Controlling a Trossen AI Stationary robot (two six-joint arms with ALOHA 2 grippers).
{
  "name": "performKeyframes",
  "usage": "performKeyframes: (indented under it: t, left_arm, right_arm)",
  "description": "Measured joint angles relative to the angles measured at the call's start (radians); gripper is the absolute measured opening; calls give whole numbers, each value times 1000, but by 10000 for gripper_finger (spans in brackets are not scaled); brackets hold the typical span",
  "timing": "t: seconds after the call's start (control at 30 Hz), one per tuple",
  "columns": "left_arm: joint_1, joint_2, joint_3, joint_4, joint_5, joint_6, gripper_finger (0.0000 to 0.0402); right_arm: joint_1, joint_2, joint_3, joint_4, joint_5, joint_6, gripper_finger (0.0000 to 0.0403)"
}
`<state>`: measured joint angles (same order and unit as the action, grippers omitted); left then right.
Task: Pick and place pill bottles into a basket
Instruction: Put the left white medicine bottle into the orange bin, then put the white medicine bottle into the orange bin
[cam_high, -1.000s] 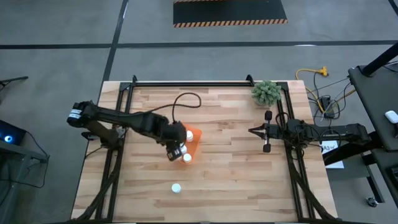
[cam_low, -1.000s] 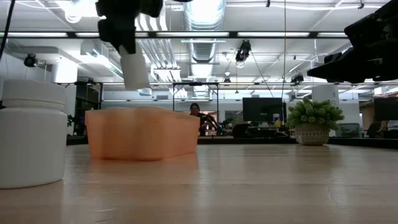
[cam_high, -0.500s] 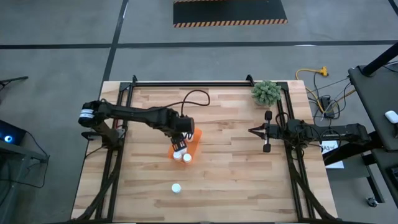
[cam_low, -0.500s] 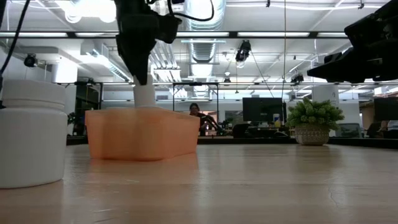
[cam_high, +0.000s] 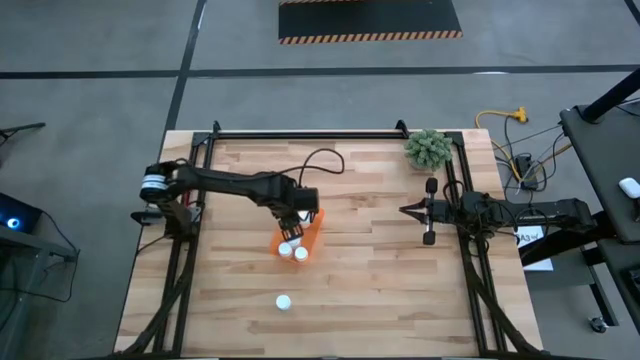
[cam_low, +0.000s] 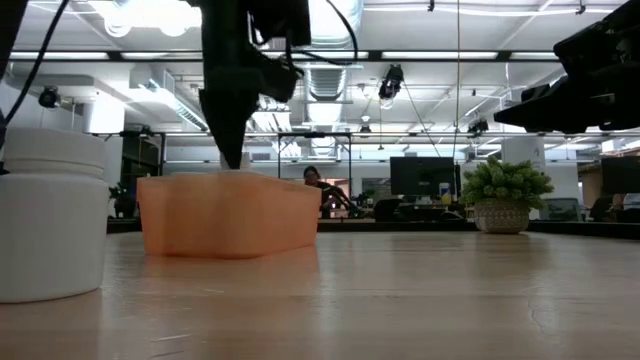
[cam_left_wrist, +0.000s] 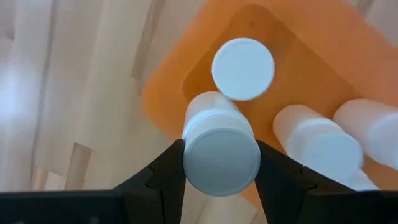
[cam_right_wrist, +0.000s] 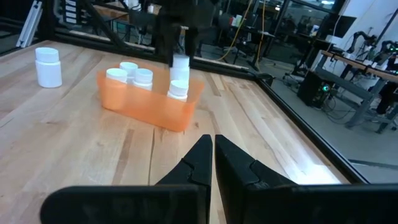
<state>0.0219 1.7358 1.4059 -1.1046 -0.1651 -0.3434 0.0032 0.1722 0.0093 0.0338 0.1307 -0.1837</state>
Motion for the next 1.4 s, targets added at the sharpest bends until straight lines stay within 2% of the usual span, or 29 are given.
performKeyframes:
  t: [0.23, 0.47, 0.53, 0.7, 0.83, 1.13, 1.4]
  left_arm:
    - [0, 79, 0, 8, 4, 37, 141]
    - [0, 83, -2, 13, 3, 37, 142]
    - [0, 80, -2, 13, 3, 36, 160]
    - [0, 72, 2, 15, 4, 35, 241]
    - [0, 63, -2, 13, 3, 16, 270]
    - [-11, 44, 15, -17, 6, -12, 276]
    - [-77, -76, 14, -13, 7, -81, 277]
  right_arm:
    - [0, 0, 0, 0, 0, 0, 9]
    - [0, 0, 0, 0, 0, 0, 9]
    - [0, 0, 0, 0, 0, 0, 9]
    - [0, 0, 0, 0, 0, 0, 9]
    - [0, 0, 0, 0, 0, 0, 9]
    - [0, 0, 0, 0, 0, 0, 9]
    - [0, 0, 0, 0, 0, 0, 9]
